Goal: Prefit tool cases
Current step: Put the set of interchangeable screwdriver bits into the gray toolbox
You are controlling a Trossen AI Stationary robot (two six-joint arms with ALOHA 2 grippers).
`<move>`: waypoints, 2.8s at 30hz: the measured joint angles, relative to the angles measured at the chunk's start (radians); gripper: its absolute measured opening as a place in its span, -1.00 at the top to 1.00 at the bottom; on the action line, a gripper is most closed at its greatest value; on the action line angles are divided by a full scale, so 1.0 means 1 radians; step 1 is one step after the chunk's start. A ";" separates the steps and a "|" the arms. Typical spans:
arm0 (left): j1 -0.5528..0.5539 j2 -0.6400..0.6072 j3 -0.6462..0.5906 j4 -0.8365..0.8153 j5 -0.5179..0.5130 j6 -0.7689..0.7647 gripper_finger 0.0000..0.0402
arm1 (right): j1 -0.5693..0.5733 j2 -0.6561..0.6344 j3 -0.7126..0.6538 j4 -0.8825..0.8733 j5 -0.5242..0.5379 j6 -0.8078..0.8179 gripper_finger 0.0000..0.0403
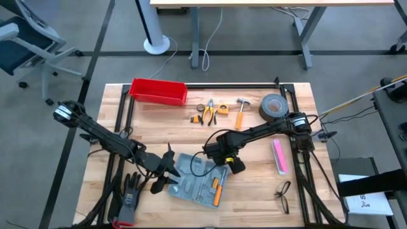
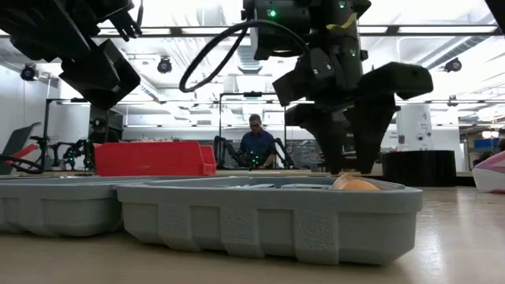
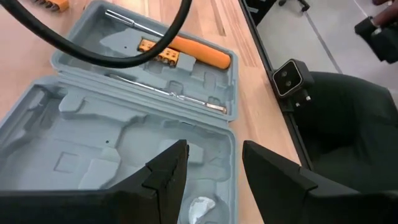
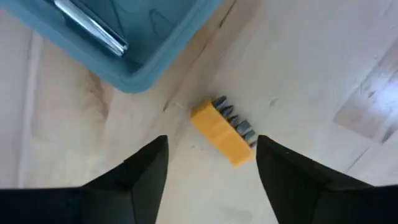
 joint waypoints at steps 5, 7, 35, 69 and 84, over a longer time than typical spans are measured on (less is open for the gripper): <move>0.000 0.000 0.000 0.018 0.000 -0.026 0.19 | -0.025 0.000 -0.018 0.035 0.006 -0.093 -0.21; 0.000 0.000 0.000 0.032 0.000 -0.041 0.19 | -0.032 0.000 -0.033 0.068 0.007 -0.131 -0.25; 0.000 0.000 0.000 0.038 0.001 -0.094 0.19 | -0.047 0.002 -0.129 0.208 0.018 -0.278 0.16; 0.000 0.000 0.000 0.043 0.020 -0.105 0.19 | -0.037 0.001 -0.017 0.136 0.020 -0.115 0.97; 0.000 0.000 0.000 0.045 0.022 -0.107 0.19 | -0.081 0.003 -0.032 0.181 -0.002 -0.174 0.27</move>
